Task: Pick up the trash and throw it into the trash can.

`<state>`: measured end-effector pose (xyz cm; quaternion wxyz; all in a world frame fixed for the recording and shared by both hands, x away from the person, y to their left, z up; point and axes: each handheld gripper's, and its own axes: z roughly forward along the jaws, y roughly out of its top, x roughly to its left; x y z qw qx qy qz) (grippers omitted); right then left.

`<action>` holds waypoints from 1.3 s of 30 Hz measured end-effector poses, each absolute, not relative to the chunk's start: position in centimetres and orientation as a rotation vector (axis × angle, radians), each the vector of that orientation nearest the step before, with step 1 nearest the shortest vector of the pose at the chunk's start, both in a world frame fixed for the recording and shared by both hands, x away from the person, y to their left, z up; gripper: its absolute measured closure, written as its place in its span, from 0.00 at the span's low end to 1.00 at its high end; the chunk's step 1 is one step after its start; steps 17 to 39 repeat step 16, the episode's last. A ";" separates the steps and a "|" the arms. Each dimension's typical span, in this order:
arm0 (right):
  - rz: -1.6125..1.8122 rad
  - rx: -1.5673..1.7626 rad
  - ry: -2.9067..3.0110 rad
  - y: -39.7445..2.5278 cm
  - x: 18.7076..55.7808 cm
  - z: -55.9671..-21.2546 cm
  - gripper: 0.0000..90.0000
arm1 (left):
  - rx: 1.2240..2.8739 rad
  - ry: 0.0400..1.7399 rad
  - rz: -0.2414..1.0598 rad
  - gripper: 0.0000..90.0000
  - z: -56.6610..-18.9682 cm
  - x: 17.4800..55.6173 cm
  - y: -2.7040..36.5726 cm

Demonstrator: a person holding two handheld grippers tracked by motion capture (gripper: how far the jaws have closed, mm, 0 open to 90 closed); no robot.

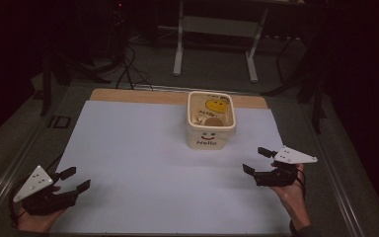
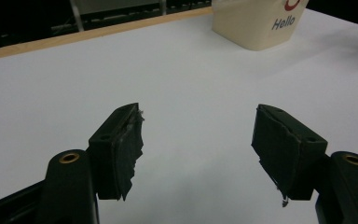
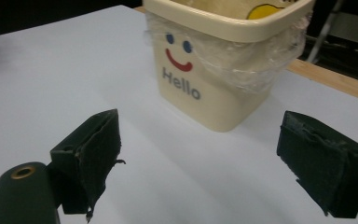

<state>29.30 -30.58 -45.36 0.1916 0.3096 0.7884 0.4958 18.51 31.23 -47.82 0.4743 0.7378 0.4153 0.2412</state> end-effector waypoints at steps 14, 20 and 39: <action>1.468 0.800 2.193 -29.9 28.6 -44.7 0.15 | 1.801 1.017 0.604 0.36 -47.8 18.5 31.2; 1.468 0.802 2.193 -30.0 28.6 -44.7 0.15 | 1.801 1.017 0.604 0.36 -47.8 18.5 31.2; 1.468 0.802 2.193 -30.0 28.6 -44.7 0.15 | 1.801 1.017 0.604 0.36 -47.8 18.5 31.2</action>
